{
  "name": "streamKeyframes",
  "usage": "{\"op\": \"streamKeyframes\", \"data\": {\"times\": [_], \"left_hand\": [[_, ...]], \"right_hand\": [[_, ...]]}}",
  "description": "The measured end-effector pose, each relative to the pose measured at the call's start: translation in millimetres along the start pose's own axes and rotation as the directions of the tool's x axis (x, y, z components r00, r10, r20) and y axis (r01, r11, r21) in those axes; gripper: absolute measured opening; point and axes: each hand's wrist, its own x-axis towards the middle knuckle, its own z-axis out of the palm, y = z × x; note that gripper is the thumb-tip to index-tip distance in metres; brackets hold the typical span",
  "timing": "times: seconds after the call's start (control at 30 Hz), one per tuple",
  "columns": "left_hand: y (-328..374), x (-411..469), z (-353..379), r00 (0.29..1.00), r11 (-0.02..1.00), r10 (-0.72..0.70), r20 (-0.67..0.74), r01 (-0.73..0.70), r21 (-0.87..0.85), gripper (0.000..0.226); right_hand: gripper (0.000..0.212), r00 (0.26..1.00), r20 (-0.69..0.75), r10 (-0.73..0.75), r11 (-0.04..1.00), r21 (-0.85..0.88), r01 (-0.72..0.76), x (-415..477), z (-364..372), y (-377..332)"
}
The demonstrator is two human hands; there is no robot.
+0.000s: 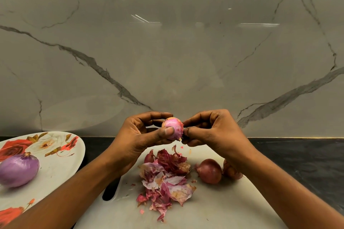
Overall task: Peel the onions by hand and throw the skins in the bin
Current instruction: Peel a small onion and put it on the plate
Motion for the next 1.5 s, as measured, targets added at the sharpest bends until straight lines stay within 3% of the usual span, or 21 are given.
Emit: {"op": "streamKeyframes", "data": {"times": [0.17, 0.33, 0.57, 0.8, 1.03, 1.23, 1.4, 1.5], "left_hand": [[-0.9, 2.4, -2.0, 1.0, 0.999, 0.001, -0.012, -0.002, -0.043, 0.071], [-3.2, 2.9, -0.4, 0.997, 1.0, 0.029, -0.066, -0.029, 0.011, 0.052], [-4.1, 1.9, 1.3, 0.992, 0.987, 0.107, -0.065, -0.098, 0.131, 0.053], [-2.9, 1.3, 1.7, 0.994, 0.994, 0.085, -0.067, -0.08, 0.081, 0.055], [0.7, 1.0, 1.3, 0.997, 0.999, 0.046, -0.056, -0.047, -0.02, 0.072], [2.8, -1.0, 1.7, 0.999, 1.0, 0.029, -0.042, -0.029, 0.001, 0.072], [4.1, -1.9, 3.7, 0.999, 1.0, 0.024, -0.026, -0.024, 0.01, 0.073], [4.9, -2.8, 3.6, 1.0, 1.0, 0.02, -0.017, -0.02, -0.002, 0.074]], "right_hand": [[0.009, 0.998, -0.058, -0.02, 1.0, 0.011, 0.02, 1.9, -4.2, -0.1], [0.007, 0.996, 0.065, 0.057, 0.998, -0.001, -0.057, -0.8, -1.4, -1.0], [0.008, 0.996, 0.073, 0.052, 0.996, -0.08, -0.046, -0.9, -0.1, 0.8], [0.007, 1.0, 0.007, -0.019, 0.987, -0.157, 0.02, 0.6, 0.4, 4.7], [0.002, 0.992, -0.111, -0.064, 0.987, -0.156, 0.047, 3.5, -2.9, 6.9], [0.021, 0.993, -0.074, -0.09, 0.996, -0.007, 0.09, 2.1, -2.9, 3.3], [0.048, 0.993, 0.059, -0.103, 0.993, -0.058, 0.106, 0.8, -0.7, 5.5], [0.041, 0.99, 0.067, -0.121, 0.991, -0.046, 0.124, 2.2, -1.2, 8.2]]}}
